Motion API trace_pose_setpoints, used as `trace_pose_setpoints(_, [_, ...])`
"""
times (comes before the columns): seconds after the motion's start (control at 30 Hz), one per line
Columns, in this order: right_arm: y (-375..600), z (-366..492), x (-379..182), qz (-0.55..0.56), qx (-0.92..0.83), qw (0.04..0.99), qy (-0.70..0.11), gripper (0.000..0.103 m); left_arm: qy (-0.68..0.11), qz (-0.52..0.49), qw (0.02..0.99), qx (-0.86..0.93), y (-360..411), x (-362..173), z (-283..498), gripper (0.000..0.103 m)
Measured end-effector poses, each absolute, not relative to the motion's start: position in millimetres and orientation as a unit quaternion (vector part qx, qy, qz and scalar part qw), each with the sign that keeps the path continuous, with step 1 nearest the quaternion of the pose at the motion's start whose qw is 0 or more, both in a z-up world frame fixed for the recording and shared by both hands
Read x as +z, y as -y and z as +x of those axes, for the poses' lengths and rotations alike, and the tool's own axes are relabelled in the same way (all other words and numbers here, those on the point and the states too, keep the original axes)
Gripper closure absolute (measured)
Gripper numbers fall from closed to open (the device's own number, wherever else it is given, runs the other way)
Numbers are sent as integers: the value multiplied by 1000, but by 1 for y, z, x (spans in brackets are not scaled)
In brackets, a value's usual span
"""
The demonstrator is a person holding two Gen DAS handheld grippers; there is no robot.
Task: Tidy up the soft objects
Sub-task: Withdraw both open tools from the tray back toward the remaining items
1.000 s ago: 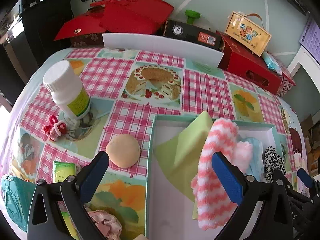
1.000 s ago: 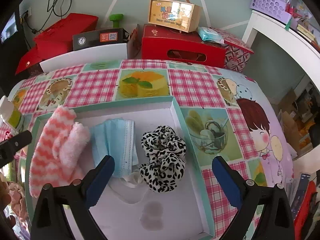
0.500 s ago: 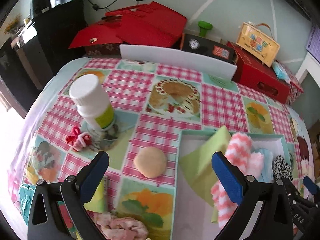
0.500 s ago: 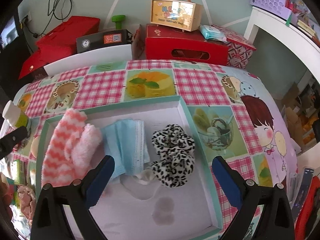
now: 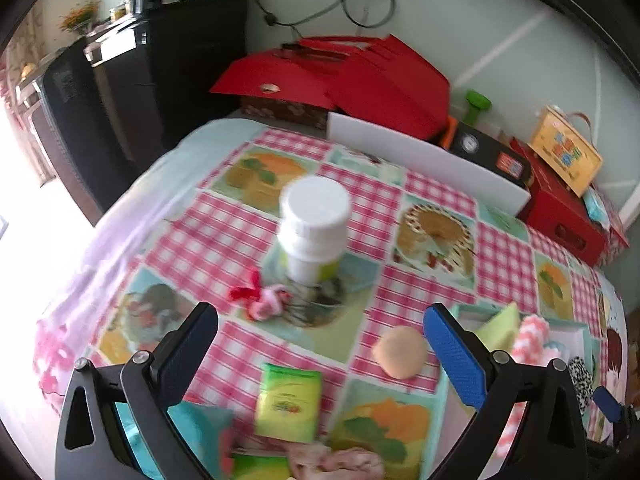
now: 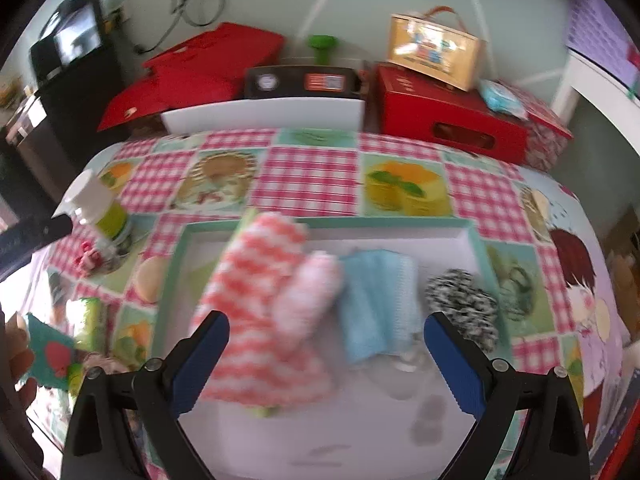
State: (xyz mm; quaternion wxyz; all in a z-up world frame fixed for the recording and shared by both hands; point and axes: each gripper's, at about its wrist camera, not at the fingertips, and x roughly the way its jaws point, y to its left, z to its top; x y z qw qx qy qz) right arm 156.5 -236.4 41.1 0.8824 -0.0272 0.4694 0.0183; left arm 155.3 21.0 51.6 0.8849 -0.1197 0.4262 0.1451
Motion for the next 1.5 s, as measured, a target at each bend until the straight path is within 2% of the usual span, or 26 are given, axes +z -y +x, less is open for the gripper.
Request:
trace_pose_setpoints(0.37, [176,154,36,-57,87,877,-470,3,-413,-165,884,144,-64,61,135,1])
trace_pose_setpoints(0.6, [152,151,31,-63,125,870,-472,3,-422,-149,883,140,-82,66,126,1])
trace_pose_setpoints(0.8, [133,144,25,-70,161,861,-477,3,-471,-157,863,93,-91,59,126,1])
trace_pose_setpoints(1.23, [96,118,10,-108,236,830,-493,4,-594,-98,798,30,-77,26,143,1])
trace_pose_setpoints(1.5, [78,106,-1,-133,268,812,-501,16,-630,-62,774,14,-64,12,155,1])
